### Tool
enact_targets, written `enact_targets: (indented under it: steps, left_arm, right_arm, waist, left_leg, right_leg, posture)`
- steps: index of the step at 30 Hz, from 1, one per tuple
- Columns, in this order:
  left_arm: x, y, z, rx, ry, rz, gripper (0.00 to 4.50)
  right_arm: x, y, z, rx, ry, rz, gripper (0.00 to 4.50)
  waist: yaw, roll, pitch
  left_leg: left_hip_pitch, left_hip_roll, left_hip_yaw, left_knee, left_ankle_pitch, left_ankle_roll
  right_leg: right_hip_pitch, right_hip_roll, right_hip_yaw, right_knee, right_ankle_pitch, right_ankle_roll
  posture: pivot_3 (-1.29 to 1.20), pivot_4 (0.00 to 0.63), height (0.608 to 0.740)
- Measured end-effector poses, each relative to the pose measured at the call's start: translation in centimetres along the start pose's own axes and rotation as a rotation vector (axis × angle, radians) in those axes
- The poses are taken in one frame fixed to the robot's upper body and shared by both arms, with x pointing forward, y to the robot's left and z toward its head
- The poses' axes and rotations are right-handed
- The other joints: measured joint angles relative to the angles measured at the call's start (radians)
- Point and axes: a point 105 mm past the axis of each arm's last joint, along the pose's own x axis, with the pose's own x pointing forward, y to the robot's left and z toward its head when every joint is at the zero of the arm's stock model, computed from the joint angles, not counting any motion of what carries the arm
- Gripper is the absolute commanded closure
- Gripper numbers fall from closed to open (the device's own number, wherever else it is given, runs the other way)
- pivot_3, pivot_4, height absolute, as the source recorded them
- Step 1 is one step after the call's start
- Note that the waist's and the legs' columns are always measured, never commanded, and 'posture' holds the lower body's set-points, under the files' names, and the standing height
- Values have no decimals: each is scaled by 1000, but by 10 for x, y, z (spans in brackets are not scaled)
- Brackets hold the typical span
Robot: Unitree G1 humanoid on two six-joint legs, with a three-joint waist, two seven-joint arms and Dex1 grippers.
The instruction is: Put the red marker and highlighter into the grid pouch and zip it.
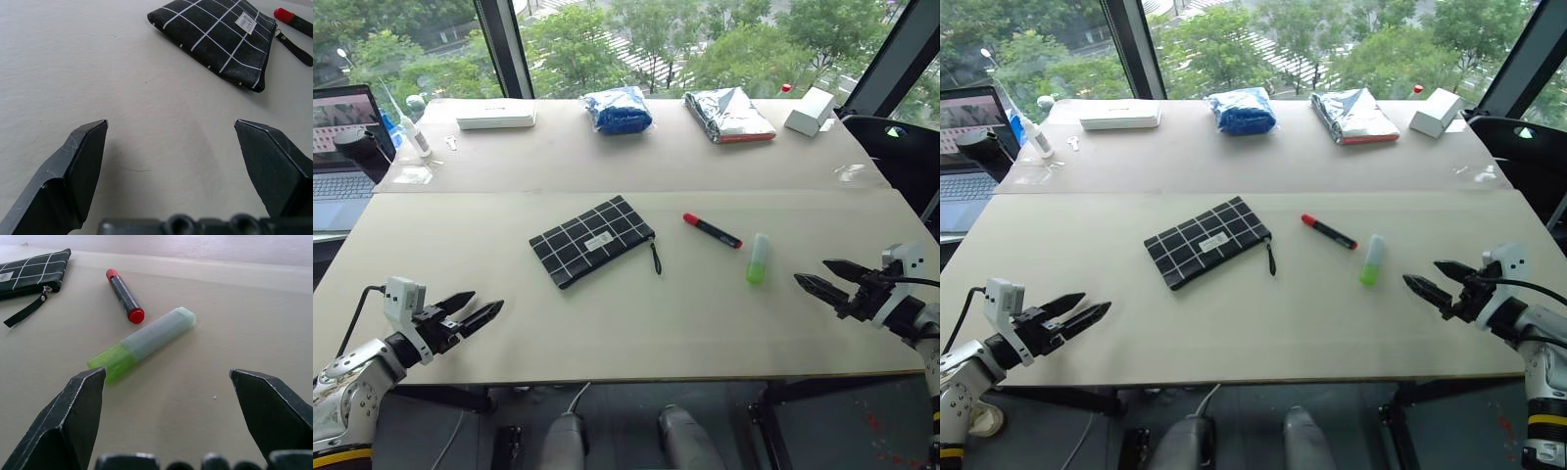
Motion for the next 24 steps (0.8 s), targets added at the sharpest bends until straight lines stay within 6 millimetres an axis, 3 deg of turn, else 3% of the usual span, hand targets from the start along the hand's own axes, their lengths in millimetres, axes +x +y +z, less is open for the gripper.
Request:
enact_targets:
  steps: [8, 13, 17, 22, 24]
  left_arm:
    - [2, 1, -1, -9, -7, -27, 0]
    - [5, 0, -6, 72, 15, -96, 0]
    - [11, 5, -5, 315, 38, -119, 0]
    - [25, -6, 6, 535, 26, -200, 0]
    - [30, -11, 9, 590, 28, -232, 0]
  right_arm:
    - [6, 7, -5, 4, 20, 9, 34]
    - [8, 5, -1, 14, 6, -4, 1321]
    - [13, 9, 4, 25, -19, 12, 2795]
    - [25, 27, 23, 11, -71, 92, 4486]
    - [34, 42, 35, 2, -109, 155, 4486]
  waist:
    - [0, 0, 0]
    - [0, 0, 0]
    - [3, 0, 0]
    - [2, 0, 0]
    - [0, 0, 0]
  left_leg:
    - [0, 0, 0, 0, 0, 0]
    - [0, 0, 0, 0, 0, 0]
    - [0, 0, 0, 0, 0, 0]
    - [0, 0, 0, 0, 0, 0]
    - [0, 0, 0, 0, 0, 0]
  right_leg:
    - [0, 0, 0, 0, 0, 0]
    - [0, 0, 0, 0, 0, -1]
    - [0, 0, 0, 0, 1, -2]
    - [0, 0, 0, 0, 2, -3]
    - [0, 0, -1, 1, 2, -3]
  posture:
    - [0, 150, 740]
    - [0, 150, 740]
    - [0, 150, 740]
    - [0, 150, 740]
    - [0, 150, 740]
